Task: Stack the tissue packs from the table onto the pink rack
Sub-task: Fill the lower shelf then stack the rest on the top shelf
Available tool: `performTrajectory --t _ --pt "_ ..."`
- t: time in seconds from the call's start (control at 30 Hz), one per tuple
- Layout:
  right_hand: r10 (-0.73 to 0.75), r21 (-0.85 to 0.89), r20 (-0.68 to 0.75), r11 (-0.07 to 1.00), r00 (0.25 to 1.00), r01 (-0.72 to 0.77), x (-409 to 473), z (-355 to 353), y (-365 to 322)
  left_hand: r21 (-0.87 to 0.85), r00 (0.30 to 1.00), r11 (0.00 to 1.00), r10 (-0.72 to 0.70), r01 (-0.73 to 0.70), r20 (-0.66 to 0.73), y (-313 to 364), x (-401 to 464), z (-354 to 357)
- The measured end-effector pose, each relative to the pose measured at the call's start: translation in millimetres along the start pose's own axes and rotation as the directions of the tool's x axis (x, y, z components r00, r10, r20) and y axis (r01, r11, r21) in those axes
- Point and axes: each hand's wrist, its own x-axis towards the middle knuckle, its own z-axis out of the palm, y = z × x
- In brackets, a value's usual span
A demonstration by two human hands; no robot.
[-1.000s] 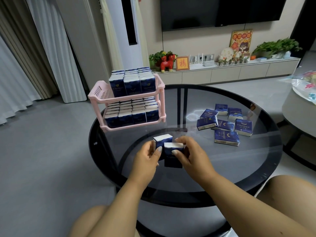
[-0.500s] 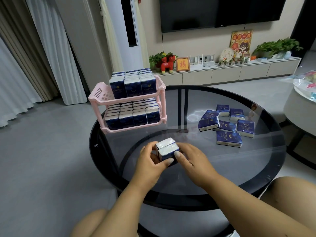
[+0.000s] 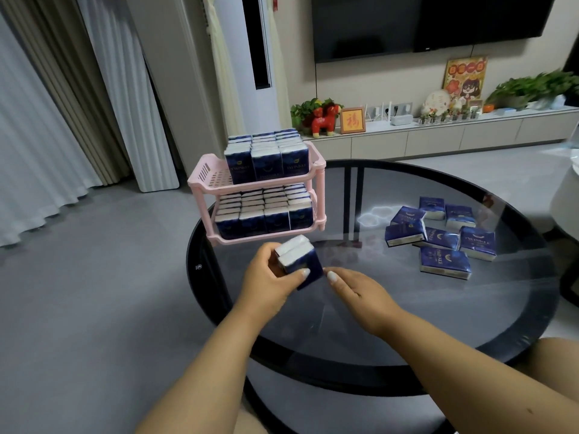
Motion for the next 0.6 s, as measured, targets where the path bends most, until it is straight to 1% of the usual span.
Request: performTrajectory --t 0.07,0.13,0.27,0.37,0.47,0.6 --pt "0.042 -0.063 0.001 0.997 0.999 -0.042 9.6 2.3 -1.6 0.044 0.999 0.999 0.032 -0.031 -0.032 10.6 13.4 -18.1" --pt "0.054 -0.118 0.002 0.992 0.999 -0.053 18.6 6.4 -0.4 0.11 0.997 0.993 0.058 -0.053 -0.044 23.7 26.5 -38.6" --pt "0.051 -0.229 -0.035 0.972 0.998 -0.058 27.7 15.4 3.0 0.223 0.99 0.969 0.122 -0.103 -0.074 49.2 55.4 -81.4" --pt "0.01 -0.33 -0.038 0.944 0.999 -0.022 28.2 18.2 1.6 0.289 0.981 0.947 0.17 -0.138 -0.089 68.8 77.9 -105.5" --pt "-0.015 -0.385 -0.041 0.923 0.999 -0.002 27.8 18.4 -0.5 0.368 0.983 0.92 0.171 -0.134 -0.07 85.5 100.3 -121.4" --pt "-0.028 -0.407 -0.042 0.913 0.999 0.009 26.8 18.7 -2.2 0.474 0.988 0.875 0.143 -0.103 -0.049 97.5 126.1 -130.9"
